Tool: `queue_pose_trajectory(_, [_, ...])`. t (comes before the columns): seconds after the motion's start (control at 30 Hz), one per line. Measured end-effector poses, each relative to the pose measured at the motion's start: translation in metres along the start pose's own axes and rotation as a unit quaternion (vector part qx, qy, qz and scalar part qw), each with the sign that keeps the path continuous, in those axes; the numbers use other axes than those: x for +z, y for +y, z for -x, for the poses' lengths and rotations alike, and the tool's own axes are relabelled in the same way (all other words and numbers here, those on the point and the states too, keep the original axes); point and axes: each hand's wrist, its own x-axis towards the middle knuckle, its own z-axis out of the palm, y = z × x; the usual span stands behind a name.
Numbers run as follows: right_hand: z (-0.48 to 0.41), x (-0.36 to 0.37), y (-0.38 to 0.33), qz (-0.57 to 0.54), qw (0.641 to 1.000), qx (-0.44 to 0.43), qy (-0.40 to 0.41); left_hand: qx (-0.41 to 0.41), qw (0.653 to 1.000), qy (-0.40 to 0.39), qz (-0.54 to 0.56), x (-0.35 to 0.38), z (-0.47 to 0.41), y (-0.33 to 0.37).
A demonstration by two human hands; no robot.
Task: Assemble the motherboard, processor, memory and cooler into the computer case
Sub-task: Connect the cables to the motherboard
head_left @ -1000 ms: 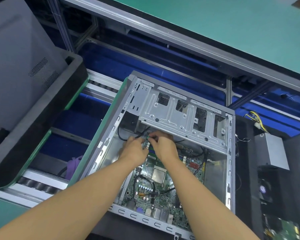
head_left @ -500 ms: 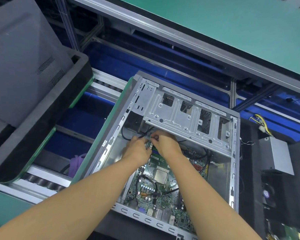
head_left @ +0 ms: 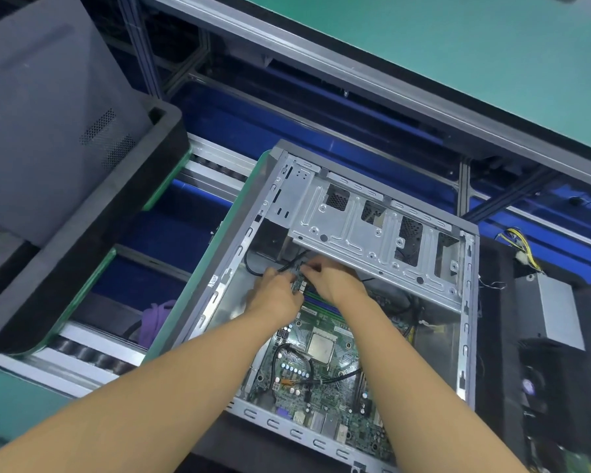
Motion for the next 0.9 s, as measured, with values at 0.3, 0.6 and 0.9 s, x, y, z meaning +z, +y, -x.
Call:
queue_pose_trajectory(0.3, [-0.01, -0.012, -0.017, -0.087, 0.986, 0.084, -0.117, -0.004, 1.0, 0.009, -0.001, 0.001, 0.001, 0.001])
queue_pose_trajectory(0.6, [-0.013, -0.014, -0.029, -0.004, 0.986, 0.088, -0.14, -0.011, 1.0, 0.008, -0.004, 0.003, 0.0, 0.0])
queue_pose_trajectory(0.9, [-0.006, -0.014, -0.026, 0.026, 0.991, 0.081, -0.104, -0.012, 1.0, 0.001, 0.002, 0.004, -0.001, 0.0])
